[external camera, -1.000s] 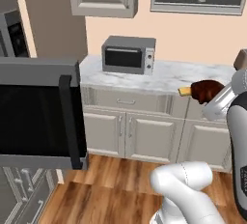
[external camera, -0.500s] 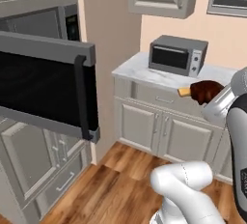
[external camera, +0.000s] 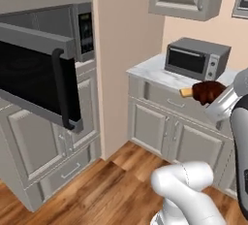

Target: Transport the steak from the fridge to the microwave and turn on the microwave.

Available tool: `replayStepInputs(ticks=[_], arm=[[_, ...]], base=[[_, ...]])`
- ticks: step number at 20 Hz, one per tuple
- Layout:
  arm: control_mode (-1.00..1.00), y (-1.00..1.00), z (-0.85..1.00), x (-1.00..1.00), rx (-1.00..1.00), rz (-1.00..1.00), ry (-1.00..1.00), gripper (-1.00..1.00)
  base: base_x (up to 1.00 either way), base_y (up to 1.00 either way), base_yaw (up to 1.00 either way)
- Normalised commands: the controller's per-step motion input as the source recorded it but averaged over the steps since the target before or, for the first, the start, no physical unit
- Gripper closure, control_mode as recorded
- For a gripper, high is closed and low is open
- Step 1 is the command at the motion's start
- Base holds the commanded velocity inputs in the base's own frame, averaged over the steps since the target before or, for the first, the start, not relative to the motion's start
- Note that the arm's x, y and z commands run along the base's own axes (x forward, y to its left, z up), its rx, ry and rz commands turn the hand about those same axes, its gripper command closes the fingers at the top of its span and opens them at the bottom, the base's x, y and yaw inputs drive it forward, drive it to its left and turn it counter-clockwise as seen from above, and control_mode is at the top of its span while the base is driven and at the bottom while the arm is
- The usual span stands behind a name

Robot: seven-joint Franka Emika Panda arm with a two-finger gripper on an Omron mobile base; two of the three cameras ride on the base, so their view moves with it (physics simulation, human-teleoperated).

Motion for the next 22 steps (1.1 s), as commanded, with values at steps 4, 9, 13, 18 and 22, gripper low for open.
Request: replayStepInputs(ticks=[4, 9, 13, 18, 22], arm=[[1.00, 0.00, 0.00, 0.00, 0.00, 0.00, 0.00, 1.00], [1.00, 0.00, 0.00, 0.00, 0.00, 0.00, 0.00, 1.00], [1.00, 0.00, 0.00, 0.00, 0.00, 0.00, 0.00, 1.00], [1.00, 0.00, 0.00, 0.00, 0.00, 0.00, 0.00, 1.00], [1.00, 0.00, 0.00, 0.00, 0.00, 0.00, 0.00, 1.00]], base=[[0.00, -0.31, 0.39], [0.00, -0.27, 0.50], [0.06, -0.46, 0.48], [0.01, -0.77, 0.34], [0.10, -0.51, 0.17]])
